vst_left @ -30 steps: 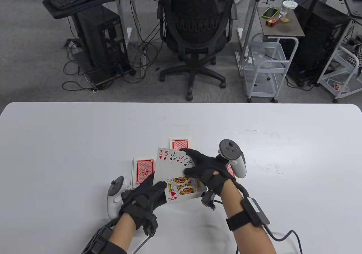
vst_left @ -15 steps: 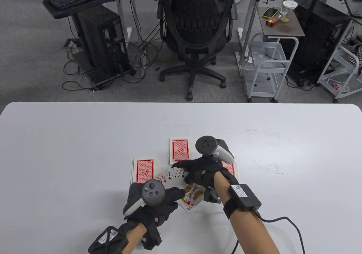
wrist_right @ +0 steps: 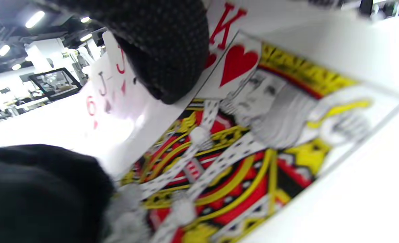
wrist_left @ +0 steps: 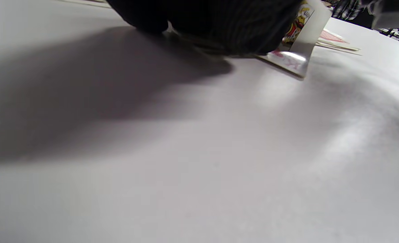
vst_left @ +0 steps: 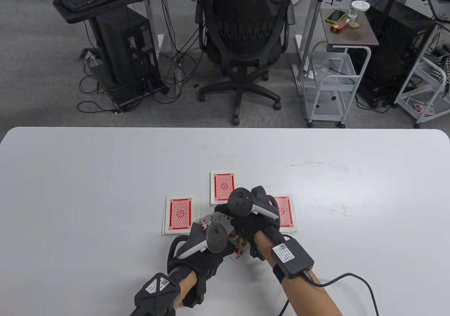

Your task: Four-player card dealing with fan arrangement

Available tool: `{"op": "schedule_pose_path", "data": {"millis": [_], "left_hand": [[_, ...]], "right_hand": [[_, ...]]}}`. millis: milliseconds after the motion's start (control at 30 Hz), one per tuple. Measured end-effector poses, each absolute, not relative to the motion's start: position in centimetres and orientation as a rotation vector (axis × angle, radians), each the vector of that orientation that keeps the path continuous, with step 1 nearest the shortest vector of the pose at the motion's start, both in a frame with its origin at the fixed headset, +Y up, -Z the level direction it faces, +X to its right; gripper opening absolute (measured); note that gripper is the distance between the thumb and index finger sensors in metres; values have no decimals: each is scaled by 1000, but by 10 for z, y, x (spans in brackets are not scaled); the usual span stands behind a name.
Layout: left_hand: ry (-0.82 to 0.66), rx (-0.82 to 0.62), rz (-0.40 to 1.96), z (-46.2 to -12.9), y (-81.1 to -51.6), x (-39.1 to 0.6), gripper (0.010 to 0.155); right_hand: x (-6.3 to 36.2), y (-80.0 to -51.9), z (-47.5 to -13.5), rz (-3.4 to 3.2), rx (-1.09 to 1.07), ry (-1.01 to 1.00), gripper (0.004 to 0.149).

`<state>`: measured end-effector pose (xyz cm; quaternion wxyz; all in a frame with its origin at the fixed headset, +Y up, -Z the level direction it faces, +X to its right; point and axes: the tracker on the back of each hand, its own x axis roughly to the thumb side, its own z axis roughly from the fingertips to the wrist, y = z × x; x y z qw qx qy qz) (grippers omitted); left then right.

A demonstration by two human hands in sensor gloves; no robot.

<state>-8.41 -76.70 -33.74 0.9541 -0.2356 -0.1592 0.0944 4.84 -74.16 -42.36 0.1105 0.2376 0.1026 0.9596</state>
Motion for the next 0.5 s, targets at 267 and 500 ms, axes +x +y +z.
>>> {"op": "schedule_pose_path", "data": {"millis": [267,500], "left_hand": [[-311,-483,178,-339,-766,-82,52],[-306,-503,192,-341,-765,-82,52]], "right_hand": [[41,-751,-424,2988,716,171,76],[43,-759,-427,3112,631,157,73]]}}
